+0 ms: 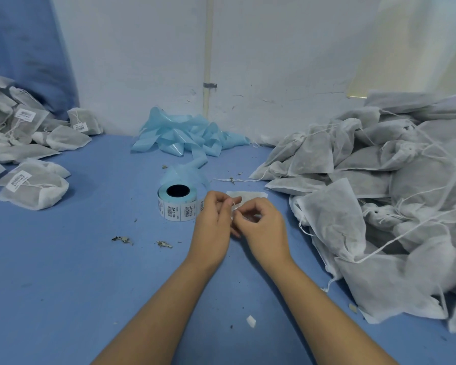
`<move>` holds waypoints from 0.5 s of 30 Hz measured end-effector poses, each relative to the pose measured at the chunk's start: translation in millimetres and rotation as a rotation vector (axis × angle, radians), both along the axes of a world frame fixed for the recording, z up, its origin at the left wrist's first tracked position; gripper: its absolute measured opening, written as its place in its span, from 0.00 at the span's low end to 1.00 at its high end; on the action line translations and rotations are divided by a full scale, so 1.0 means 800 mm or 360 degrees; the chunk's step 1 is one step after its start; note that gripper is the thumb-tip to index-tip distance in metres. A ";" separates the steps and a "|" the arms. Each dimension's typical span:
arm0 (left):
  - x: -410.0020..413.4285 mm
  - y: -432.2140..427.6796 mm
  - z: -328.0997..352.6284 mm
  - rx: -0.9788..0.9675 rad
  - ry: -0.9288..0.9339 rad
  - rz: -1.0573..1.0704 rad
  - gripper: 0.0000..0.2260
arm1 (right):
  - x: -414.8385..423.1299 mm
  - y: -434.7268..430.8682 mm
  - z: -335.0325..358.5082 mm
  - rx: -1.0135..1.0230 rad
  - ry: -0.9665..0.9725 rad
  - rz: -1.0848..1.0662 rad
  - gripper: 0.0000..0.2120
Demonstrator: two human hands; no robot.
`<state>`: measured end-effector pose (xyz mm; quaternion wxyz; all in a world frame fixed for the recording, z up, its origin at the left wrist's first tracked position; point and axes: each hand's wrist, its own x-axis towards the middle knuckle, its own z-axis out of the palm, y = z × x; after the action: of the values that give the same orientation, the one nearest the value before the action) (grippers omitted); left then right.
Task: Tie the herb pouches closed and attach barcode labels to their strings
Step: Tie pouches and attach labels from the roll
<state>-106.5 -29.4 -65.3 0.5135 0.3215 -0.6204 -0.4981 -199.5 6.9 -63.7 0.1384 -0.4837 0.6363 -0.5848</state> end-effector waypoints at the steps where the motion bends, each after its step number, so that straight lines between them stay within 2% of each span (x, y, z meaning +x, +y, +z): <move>1: 0.000 -0.001 0.000 0.0052 0.0066 -0.0016 0.06 | 0.001 0.000 0.000 -0.0023 -0.0088 0.0038 0.07; 4: 0.001 -0.004 0.002 0.0098 0.0160 -0.0015 0.07 | 0.002 -0.002 0.003 -0.0069 -0.0324 0.0128 0.09; 10: 0.002 -0.006 0.000 -0.0073 0.0004 0.0070 0.07 | -0.004 -0.001 0.009 0.0064 -0.0866 0.0450 0.09; 15: 0.001 -0.006 0.000 -0.0207 -0.0114 0.0111 0.07 | -0.007 0.001 0.012 -0.0016 -0.1103 0.0678 0.11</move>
<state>-105.4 -33.9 -64.9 0.5278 0.3263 -0.6580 -0.4266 -205.4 7.3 -53.9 0.4602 -0.3796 0.4347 -0.6747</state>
